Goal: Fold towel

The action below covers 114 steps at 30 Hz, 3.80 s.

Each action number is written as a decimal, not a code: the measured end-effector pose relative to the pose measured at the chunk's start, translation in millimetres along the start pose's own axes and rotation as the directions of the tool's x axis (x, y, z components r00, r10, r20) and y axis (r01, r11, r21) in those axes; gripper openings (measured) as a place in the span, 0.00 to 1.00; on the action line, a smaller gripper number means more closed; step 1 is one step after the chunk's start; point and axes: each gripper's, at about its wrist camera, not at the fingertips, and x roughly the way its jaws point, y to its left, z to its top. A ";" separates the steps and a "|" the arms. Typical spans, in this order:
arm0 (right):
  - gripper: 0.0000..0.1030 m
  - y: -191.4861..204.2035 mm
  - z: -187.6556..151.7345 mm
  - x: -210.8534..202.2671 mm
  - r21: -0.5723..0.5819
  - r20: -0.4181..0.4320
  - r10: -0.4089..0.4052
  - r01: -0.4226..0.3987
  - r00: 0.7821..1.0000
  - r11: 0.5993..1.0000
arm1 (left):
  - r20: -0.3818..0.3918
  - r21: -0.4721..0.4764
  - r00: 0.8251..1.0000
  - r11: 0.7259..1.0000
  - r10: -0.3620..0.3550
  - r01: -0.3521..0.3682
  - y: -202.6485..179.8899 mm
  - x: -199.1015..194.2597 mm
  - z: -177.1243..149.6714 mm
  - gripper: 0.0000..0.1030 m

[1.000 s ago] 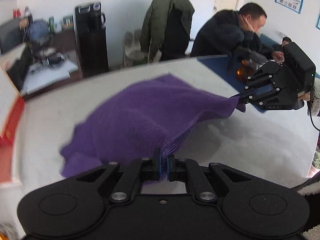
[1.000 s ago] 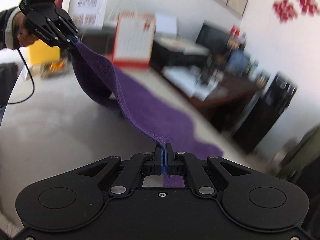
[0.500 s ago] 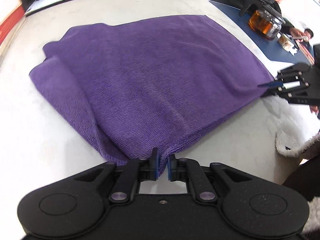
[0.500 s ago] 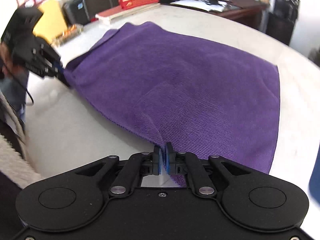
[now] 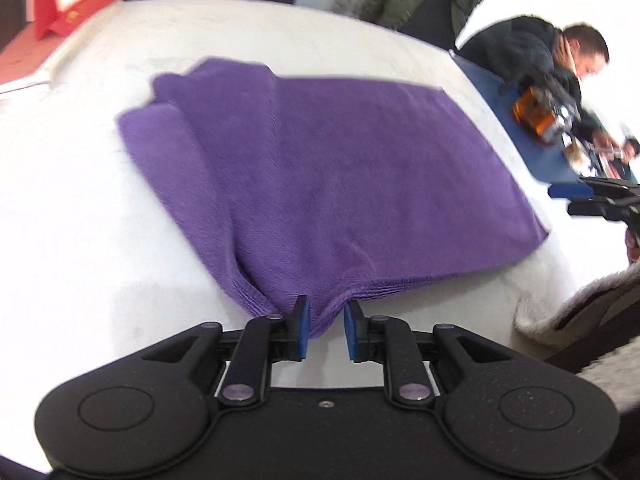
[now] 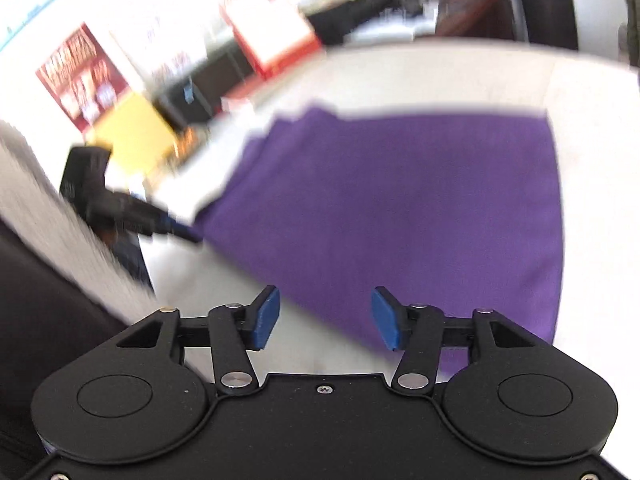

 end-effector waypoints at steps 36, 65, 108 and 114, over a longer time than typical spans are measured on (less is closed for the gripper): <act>0.49 -65.2 35.6 72.7 -0.079 0.083 -0.472 0.478 0.877 0.875 | 0.059 -0.206 0.970 0.954 0.236 -0.219 -26.1 48.8 64.4 0.19; 0.55 25.6 11.4 144.8 -0.209 -0.083 -0.414 0.391 0.906 0.897 | 0.289 -0.572 0.872 0.801 0.396 -0.174 98.6 7.9 10.9 0.18; 0.76 -4.2 30.6 139.9 -0.159 -0.149 -0.545 0.524 0.825 0.837 | -0.034 -0.414 0.746 0.670 0.665 -0.616 91.3 -10.0 -47.2 0.35; 0.76 -5.0 28.4 137.1 -0.173 -0.152 -0.573 0.549 0.805 0.818 | -0.081 -0.389 0.730 0.652 0.679 -0.651 74.6 -20.3 -64.2 0.34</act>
